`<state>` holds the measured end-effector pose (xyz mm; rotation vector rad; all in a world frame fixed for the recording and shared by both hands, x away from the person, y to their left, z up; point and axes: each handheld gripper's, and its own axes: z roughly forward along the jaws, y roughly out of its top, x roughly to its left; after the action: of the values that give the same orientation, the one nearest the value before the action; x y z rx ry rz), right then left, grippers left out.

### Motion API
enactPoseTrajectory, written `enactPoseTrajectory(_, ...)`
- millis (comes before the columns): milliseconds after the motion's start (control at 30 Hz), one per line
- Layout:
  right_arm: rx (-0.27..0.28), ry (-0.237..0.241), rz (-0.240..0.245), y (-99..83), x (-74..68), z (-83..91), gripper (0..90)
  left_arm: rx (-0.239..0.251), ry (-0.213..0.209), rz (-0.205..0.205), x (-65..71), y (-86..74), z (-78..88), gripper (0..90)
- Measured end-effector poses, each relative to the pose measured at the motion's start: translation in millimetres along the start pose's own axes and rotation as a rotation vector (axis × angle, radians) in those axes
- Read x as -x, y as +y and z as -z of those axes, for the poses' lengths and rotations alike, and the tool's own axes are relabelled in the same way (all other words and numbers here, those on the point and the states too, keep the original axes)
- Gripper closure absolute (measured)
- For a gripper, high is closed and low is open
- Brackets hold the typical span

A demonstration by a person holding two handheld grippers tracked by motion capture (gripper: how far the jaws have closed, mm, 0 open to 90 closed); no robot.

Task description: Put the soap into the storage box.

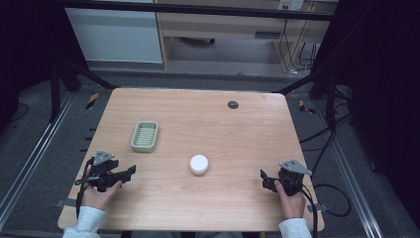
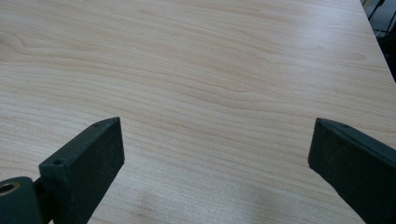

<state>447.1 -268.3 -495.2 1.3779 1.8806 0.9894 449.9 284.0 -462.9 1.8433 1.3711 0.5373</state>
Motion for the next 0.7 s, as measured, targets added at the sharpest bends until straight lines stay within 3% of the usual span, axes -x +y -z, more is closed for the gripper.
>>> enactPoseTrajectory(333, 0.003, -0.002, 0.0, 0.1, -0.5, 0.2, 3.9, 0.031, -0.026, -0.009, 19.7, 14.2, 9.3, 26.5)
enactPoseTrajectory(600, 0.003, -0.002, -0.001, 0.5, -1.7, 0.6, 3.9, 0.041, -0.064, -0.071, 50.2, 28.1, 12.0, 25.1)
enactPoseTrajectory(667, 0.001, -0.004, 0.0, 0.4, -1.6, 0.3, 3.9, 0.041, -0.07, -0.079, 52.6, 29.3, 11.7, 25.1)
enactPoseTrajectory(700, 0.0, -0.005, -0.001, 0.5, -1.4, -0.1, 3.9, 0.039, -0.087, -0.105, 59.3, 33.1, 10.6, 25.0)
